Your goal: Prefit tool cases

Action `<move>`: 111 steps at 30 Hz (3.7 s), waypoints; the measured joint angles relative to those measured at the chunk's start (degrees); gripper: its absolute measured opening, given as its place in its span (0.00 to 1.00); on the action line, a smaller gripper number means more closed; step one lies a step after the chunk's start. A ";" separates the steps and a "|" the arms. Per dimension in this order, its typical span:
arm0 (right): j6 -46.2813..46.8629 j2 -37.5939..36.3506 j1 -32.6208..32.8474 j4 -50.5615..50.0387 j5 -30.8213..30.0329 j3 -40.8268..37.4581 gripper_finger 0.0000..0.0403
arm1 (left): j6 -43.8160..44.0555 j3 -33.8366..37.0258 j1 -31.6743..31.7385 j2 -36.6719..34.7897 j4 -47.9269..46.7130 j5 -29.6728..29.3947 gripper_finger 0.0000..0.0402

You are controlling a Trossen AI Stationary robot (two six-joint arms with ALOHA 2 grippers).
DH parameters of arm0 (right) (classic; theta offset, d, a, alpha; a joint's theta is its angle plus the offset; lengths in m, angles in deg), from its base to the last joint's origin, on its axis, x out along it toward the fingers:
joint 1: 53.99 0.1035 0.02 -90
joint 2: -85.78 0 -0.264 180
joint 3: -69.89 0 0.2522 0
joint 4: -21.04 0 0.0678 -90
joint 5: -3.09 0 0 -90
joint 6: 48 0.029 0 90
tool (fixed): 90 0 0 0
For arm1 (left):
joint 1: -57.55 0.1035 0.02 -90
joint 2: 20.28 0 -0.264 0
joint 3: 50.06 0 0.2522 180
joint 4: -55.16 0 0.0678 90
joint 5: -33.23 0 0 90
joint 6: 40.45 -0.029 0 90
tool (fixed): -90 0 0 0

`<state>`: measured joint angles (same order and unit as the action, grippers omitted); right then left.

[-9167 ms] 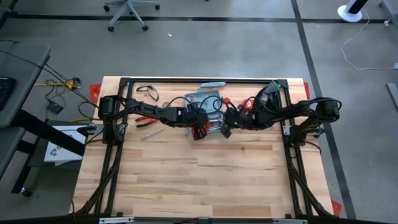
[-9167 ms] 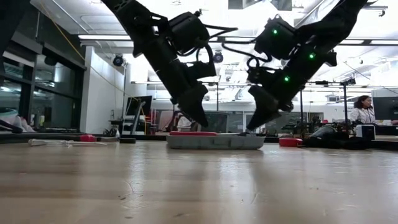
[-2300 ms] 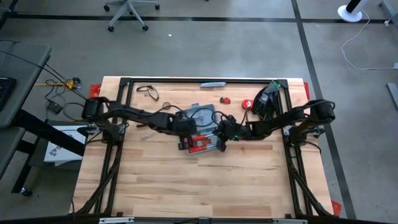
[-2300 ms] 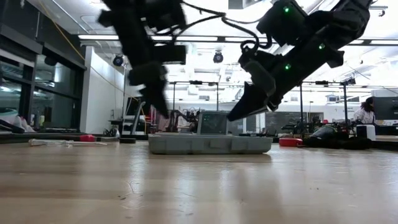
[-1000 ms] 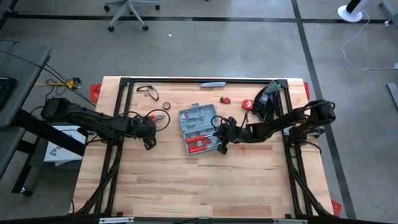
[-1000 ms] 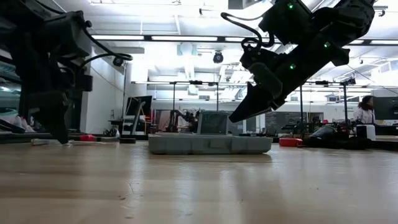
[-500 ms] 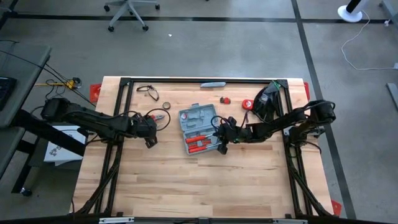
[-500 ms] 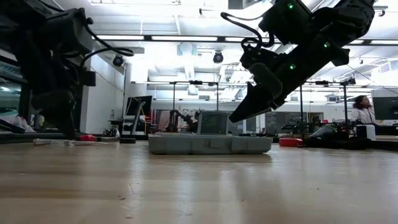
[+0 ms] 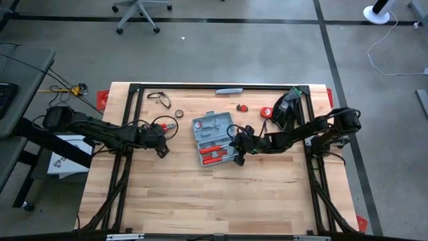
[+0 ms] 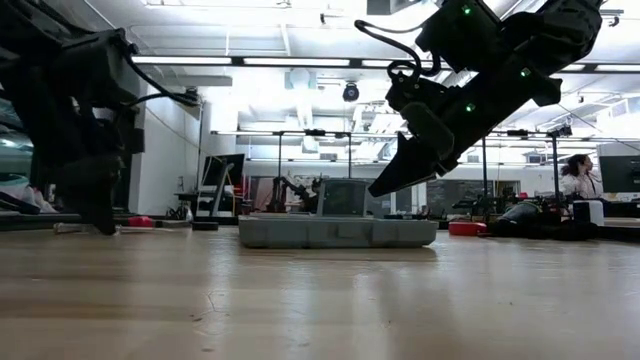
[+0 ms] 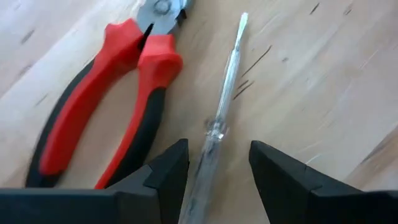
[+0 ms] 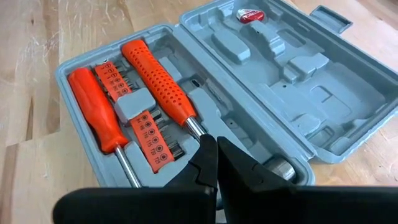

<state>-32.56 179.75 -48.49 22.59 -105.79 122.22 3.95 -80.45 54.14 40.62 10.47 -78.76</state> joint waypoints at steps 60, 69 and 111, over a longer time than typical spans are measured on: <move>-0.68 -10.88 1.64 -9.92 -6.81 0.00 0.00 | -19.21 -13.55 -1.52 14.39 23.60 4.88 0.00; -1.07 -10.86 1.62 -11.04 -9.11 -0.02 0.00 | -4.72 -13.52 -4.67 8.94 2.95 -3.99 0.00; 0.09 -10.84 1.62 -13.18 -10.16 -0.04 0.00 | 1.22 -7.47 -8.85 11.48 17.09 -11.87 0.00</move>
<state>-32.47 168.91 -46.87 9.41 -115.95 122.17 5.17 -87.92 45.29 52.10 27.56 -90.63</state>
